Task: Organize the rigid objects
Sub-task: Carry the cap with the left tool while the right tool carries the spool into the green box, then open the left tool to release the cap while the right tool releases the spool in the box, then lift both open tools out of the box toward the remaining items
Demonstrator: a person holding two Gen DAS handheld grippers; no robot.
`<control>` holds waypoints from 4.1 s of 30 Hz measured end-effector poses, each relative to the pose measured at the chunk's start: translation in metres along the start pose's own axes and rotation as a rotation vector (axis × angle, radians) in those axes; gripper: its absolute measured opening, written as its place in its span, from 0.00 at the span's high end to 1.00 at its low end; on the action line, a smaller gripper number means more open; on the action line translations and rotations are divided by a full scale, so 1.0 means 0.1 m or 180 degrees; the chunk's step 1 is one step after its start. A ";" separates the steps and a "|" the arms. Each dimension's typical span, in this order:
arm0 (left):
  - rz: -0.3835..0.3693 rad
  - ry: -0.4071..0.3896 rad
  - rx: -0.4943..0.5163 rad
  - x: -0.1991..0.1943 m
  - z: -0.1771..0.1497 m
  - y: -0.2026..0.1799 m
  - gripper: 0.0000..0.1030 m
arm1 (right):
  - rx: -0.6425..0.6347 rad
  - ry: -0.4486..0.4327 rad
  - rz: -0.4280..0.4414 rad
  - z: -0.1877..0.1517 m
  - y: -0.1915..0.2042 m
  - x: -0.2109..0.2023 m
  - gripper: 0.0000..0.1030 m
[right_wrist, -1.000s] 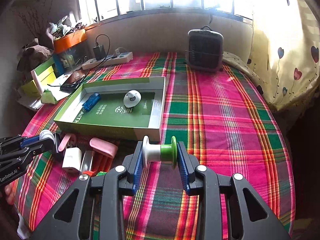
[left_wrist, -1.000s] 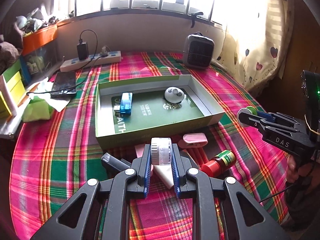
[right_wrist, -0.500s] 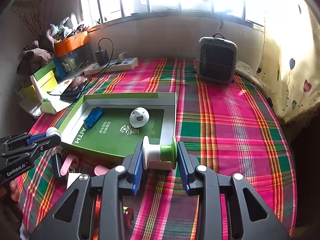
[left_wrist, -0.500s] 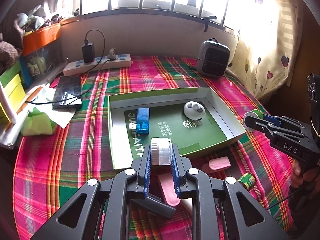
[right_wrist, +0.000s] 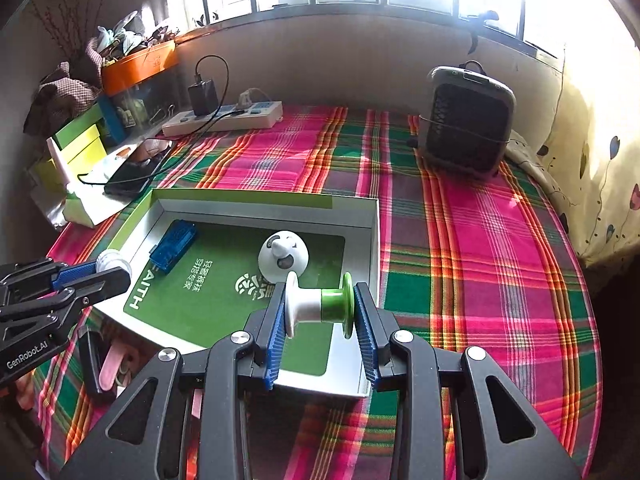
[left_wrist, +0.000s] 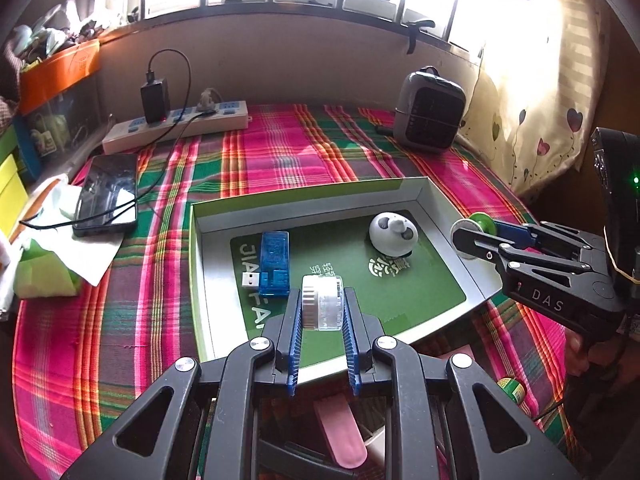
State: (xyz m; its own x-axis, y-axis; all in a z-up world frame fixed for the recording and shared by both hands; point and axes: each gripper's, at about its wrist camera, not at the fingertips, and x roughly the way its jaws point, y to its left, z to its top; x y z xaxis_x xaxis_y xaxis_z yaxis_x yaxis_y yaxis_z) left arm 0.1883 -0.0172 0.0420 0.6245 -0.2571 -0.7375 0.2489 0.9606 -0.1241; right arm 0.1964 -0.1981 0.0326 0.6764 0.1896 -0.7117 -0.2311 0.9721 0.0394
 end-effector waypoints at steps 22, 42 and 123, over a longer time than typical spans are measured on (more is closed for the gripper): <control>0.0002 0.0229 0.0054 0.46 0.09 -0.04 0.83 | -0.0172 -0.0011 -0.0158 0.33 0.03 0.49 0.67; 0.0026 0.0279 0.0022 0.56 0.09 -0.02 0.82 | -0.0056 0.0105 -0.0050 0.38 0.04 0.77 0.67; -0.0023 0.0014 -0.0519 -0.72 -0.82 0.59 0.57 | 0.0760 0.0001 -0.0233 -0.97 0.29 -0.60 0.37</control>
State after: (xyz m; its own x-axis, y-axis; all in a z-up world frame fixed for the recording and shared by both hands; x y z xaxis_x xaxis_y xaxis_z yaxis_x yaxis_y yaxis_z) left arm 0.0970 0.0670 0.0332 0.6199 -0.2640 -0.7390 0.1296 0.9632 -0.2354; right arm 0.0812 -0.1943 0.0091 0.6851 0.1173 -0.7189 -0.0096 0.9883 0.1521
